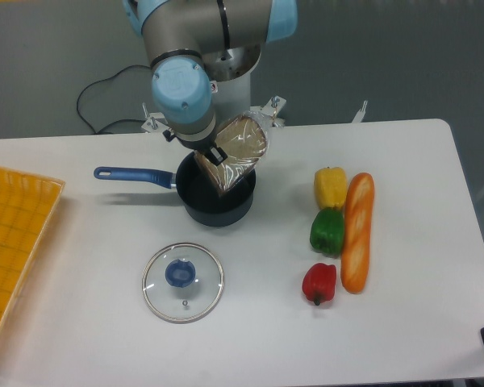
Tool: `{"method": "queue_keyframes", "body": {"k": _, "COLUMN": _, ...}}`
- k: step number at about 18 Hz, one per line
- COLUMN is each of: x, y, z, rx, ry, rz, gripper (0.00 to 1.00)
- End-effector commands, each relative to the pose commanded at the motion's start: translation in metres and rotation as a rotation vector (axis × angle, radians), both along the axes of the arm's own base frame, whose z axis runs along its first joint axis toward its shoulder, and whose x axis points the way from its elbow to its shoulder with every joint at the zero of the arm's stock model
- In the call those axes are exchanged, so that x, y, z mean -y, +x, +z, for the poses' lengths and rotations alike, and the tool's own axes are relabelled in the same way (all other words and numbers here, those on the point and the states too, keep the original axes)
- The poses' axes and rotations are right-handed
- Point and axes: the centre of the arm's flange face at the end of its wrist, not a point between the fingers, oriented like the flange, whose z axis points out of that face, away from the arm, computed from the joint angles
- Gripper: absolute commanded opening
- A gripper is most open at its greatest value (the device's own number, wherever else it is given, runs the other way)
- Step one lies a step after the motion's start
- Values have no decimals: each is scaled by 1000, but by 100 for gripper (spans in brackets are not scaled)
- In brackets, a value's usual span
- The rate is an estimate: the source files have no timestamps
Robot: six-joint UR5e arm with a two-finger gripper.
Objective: Put the toast in the pot
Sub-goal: 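Lower the bagged toast into the saucepan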
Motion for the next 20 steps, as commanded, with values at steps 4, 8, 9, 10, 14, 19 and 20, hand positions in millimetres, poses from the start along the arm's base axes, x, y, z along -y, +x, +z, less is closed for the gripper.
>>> {"method": "queue_keyframes", "body": {"k": 4, "x": -9, "y": 6, "z": -14, "rx": -16, "ry": -39, "rz": 6, "gripper": 15}}
{"method": "queue_keyframes", "body": {"k": 8, "x": -13, "y": 9, "z": -19, "rx": -21, "ry": -52, "rz": 17, "gripper": 15}}
{"method": "queue_keyframes", "body": {"k": 9, "x": -13, "y": 10, "z": -21, "rx": -20, "ry": -55, "rz": 20, "gripper": 15}}
{"method": "queue_keyframes", "body": {"k": 10, "x": -14, "y": 11, "z": -22, "rx": -19, "ry": -57, "rz": 18, "gripper": 15}}
{"method": "queue_keyframes", "body": {"k": 14, "x": -21, "y": 18, "z": -31, "rx": -49, "ry": -89, "rz": 26, "gripper": 15}}
{"method": "queue_keyframes", "body": {"k": 19, "x": -30, "y": 25, "z": -37, "rx": -66, "ry": -108, "rz": 17, "gripper": 15}}
{"method": "queue_keyframes", "body": {"k": 20, "x": -30, "y": 25, "z": -37, "rx": -66, "ry": -108, "rz": 19, "gripper": 15}}
